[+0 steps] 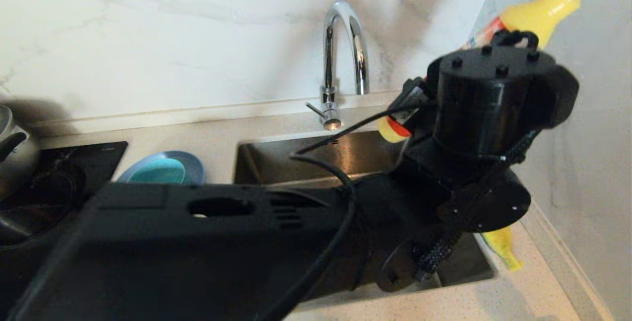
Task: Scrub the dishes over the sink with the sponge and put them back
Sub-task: Place the dish soap on the table
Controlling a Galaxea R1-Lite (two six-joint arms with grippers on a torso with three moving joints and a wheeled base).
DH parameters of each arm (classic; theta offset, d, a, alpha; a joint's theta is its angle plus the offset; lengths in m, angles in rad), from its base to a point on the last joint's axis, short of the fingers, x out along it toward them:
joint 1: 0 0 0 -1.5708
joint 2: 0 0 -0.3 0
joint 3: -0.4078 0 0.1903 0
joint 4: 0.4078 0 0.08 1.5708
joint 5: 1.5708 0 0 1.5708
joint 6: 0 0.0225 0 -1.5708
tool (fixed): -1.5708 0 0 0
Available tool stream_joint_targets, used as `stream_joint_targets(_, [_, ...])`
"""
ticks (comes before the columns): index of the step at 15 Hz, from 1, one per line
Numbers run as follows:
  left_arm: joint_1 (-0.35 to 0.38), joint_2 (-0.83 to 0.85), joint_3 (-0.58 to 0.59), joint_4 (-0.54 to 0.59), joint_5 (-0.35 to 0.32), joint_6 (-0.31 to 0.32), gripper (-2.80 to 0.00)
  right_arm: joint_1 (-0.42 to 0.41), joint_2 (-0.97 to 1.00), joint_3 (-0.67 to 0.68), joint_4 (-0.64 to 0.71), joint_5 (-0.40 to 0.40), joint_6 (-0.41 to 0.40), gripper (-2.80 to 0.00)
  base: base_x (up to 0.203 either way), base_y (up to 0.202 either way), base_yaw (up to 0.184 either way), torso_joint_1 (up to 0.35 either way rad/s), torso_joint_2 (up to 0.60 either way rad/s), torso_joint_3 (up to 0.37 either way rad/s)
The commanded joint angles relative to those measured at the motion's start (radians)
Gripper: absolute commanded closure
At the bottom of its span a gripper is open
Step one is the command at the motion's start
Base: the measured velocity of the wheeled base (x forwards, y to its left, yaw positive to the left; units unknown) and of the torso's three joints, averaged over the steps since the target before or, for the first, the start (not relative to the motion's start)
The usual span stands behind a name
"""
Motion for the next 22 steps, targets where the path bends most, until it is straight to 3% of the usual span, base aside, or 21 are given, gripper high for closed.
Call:
stream_joint_targets(1, [0.0, -0.117, 0.0, 0.01, -0.013, -0.061, 0.0, 0.001, -0.001, 0.0, 0.0, 0.001, 0.0, 0.0, 0.0, 0.0, 0.0, 0.0, 0.0, 0.0])
stream_joint_targets(8, [0.006, -0.392, 0.005, 0.251, -0.105, -0.395, 0.0, 0.001, -0.001, 0.0, 0.0, 0.001, 0.0, 0.0, 0.0, 0.0, 0.0, 0.0, 0.0, 0.0])
stream_joint_targets(11, [0.017, -0.474, 0.013, 0.294, -0.113, -0.456, 0.0, 0.001, -0.001, 0.0, 0.0, 0.001, 0.0, 0.0, 0.0, 0.0, 0.0, 0.0, 0.0, 0.0])
stream_joint_targets(14, [0.087, -0.563, 0.018, 0.343, -0.115, -0.46, 0.0, 0.001, -0.001, 0.0, 0.0, 0.001, 0.0, 0.0, 0.0, 0.0, 0.0, 0.0, 0.0, 0.0])
stream_joint_targets(17, [0.251, -0.692, 0.068, 0.476, -0.167, -0.488, 0.0, 0.001, -0.001, 0.0, 0.0, 0.001, 0.0, 0.0, 0.0, 0.0, 0.0, 0.0, 0.0, 0.0])
stream_joint_targets(22, [0.711, -0.796, 0.182, 0.587, -0.348, -0.667, 0.0, 0.001, -0.001, 0.0, 0.0, 0.001, 0.0, 0.0, 0.0, 0.0, 0.0, 0.0, 0.0, 0.0])
